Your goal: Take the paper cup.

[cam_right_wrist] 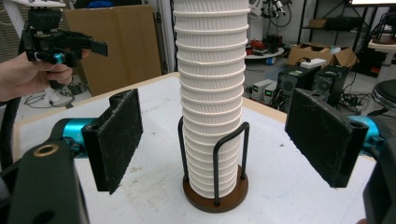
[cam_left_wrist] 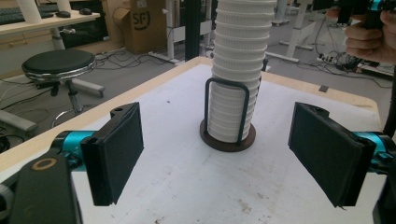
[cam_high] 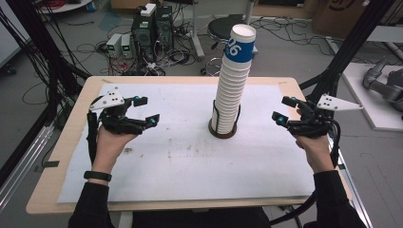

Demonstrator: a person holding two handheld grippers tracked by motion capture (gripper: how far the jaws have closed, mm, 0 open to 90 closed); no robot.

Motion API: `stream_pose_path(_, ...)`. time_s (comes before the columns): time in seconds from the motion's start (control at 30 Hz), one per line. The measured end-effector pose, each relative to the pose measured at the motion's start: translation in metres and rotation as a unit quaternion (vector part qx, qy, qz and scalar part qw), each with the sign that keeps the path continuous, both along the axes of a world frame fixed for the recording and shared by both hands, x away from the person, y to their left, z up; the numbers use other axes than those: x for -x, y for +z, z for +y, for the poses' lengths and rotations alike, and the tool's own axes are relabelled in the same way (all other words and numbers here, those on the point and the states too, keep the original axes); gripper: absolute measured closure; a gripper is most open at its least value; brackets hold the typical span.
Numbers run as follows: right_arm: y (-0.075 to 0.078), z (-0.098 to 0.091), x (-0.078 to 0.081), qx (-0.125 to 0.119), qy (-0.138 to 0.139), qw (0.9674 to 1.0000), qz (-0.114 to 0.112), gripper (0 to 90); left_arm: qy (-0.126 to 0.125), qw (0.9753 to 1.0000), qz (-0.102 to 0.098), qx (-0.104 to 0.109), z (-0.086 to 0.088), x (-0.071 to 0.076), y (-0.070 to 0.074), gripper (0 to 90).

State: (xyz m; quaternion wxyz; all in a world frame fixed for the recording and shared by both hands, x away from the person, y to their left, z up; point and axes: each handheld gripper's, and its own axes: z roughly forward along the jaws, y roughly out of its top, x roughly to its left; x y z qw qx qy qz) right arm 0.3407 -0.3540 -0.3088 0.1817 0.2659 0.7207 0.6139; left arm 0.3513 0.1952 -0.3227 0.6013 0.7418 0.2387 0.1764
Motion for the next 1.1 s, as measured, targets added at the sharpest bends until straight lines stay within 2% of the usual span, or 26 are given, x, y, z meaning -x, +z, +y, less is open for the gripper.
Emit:
stream_pose_path(0.17, 0.0, -0.002, 0.0, -0.004, 0.003, 1.0, 0.003, 19.3, -0.002, 1.0, 0.001, 0.001, -0.001, 0.001, 0.001, 17.9)
stream_pose_path(0.53, 0.004, -0.002, 0.004, -0.003, 0.003, 1.0, -0.008, 19.3, -0.011, 0.9999, 0.004, 0.006, -0.001, 0.0, 0.001, 17.9)
stream_pose_path(0.8, 0.017, -0.003, 0.002, -0.007, 0.006, 0.9999, -0.013, 19.3, -0.026, 0.9996, 0.003, 0.012, -0.002, 0.003, 0.009, 17.5)
stream_pose_path(1.1, 0.035, 0.002, -0.005, -0.003, 0.014, 0.9997, -0.022, 19.2, -0.028, 0.9995, 0.003, 0.016, -0.001, 0.005, 0.014, 16.5)
